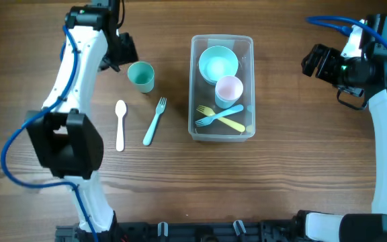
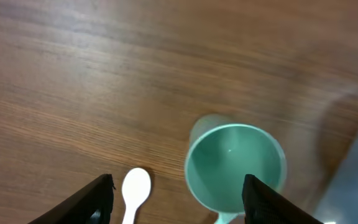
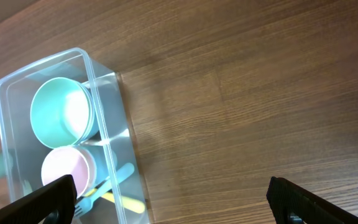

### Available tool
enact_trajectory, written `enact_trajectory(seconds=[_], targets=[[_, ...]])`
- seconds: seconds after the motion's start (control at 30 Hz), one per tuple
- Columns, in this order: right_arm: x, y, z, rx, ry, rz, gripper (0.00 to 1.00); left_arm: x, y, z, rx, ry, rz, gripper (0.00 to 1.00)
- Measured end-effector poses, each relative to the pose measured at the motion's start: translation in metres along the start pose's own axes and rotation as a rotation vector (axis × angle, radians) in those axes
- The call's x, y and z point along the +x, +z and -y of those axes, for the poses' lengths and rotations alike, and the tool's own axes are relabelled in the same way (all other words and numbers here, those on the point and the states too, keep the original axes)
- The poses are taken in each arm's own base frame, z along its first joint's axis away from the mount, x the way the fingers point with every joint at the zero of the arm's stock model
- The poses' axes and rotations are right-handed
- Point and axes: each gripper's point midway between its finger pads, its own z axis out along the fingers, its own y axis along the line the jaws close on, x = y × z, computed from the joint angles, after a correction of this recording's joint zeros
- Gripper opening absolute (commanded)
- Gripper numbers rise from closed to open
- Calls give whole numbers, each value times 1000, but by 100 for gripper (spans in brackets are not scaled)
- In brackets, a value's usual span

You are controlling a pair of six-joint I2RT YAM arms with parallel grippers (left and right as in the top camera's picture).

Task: Pack container
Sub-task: 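Move the left gripper to the green cup and grasp its rim, then carry the green cup over the container, stack it on the pink cup, release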

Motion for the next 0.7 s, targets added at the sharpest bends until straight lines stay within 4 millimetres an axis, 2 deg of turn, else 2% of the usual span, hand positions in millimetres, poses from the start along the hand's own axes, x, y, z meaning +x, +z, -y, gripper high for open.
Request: enact_trajectory(seconds=[0.1, 0.2, 0.27, 0.33, 0.47, 0.6, 0.67, 0.7], targets=[[0, 0, 0, 0, 0, 0, 100, 12, 31, 1, -10, 4, -90, 62], [0, 0, 0, 0, 0, 0, 100, 23, 61, 2, -22, 9, -164, 53], [0, 0, 0, 0, 0, 0, 100, 29, 74, 3, -26, 9, -197, 31], [0, 0, 0, 0, 0, 0, 100, 32, 78, 3, -27, 11, -212, 17], [0, 0, 0, 0, 0, 0, 100, 31, 79, 6, -8, 7, -209, 4], [0, 0, 0, 0, 0, 0, 100, 29, 72, 9, 2, 8, -196, 4], [0, 0, 0, 0, 0, 0, 100, 25, 46, 14, 22, 19, -149, 4], [0, 0, 0, 0, 0, 0, 100, 22, 19, 23, 49, 36, -95, 4]])
